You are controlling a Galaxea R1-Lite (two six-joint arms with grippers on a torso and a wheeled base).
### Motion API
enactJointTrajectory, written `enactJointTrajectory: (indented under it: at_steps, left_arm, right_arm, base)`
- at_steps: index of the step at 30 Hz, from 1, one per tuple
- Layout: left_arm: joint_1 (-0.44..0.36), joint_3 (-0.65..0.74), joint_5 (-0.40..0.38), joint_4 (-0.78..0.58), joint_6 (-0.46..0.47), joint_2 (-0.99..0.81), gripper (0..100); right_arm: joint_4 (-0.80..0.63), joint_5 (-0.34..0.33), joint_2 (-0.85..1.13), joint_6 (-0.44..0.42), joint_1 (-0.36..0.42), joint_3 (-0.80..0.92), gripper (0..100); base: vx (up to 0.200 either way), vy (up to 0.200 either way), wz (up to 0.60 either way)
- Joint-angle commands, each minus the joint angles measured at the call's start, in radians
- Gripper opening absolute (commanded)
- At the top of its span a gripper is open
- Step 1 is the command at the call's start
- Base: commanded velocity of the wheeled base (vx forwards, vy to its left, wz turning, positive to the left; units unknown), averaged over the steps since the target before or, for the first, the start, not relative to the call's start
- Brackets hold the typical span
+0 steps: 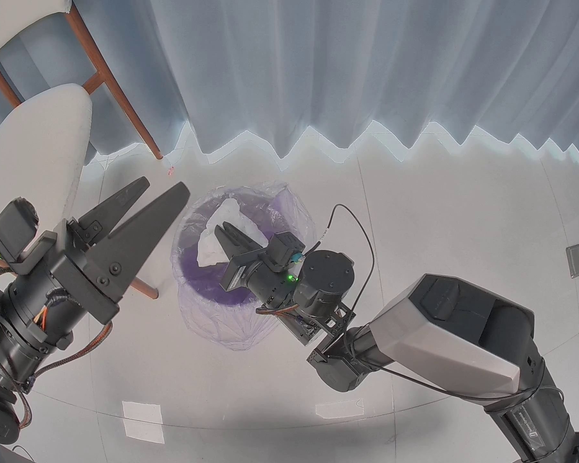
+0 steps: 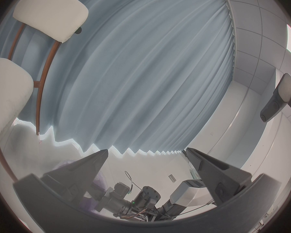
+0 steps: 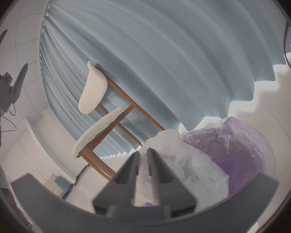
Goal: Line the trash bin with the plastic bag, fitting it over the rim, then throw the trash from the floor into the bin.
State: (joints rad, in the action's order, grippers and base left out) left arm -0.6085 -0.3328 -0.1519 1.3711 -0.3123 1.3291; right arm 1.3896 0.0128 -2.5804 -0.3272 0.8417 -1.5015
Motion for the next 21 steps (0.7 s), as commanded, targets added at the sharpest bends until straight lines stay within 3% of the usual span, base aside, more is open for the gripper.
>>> enactJointTrajectory:
  at_steps: [1, 6, 14, 21]
  left_arm:
    - [0.000, 0.000, 0.000, 0.000, -0.001, 0.001, 100]
    - [0.000, 0.000, 0.000, 0.000, -0.001, -0.001, 100]
    - [0.000, 0.000, 0.000, 0.000, -0.001, -0.001, 100]
    - [0.001, 0.003, 0.003, 0.000, 0.019, -0.001, 100]
  right_arm:
    - [0.008, 0.001, 0.000, -0.001, 0.000, 0.001, 100]
    - [0.035, 0.021, 0.017, -0.053, 0.011, 0.015, 100]
    - [0.039, 0.023, 0.132, -0.053, 0.000, 0.101, 100]
    - [0.034, 0.033, 0.514, -0.007, -0.107, 0.500, 100]
  base:
    - [0.000, 0.000, 0.00]
    - [0.000, 0.000, 0.00]
    - [0.000, 0.000, 0.00]
    - [0.000, 0.000, 0.00]
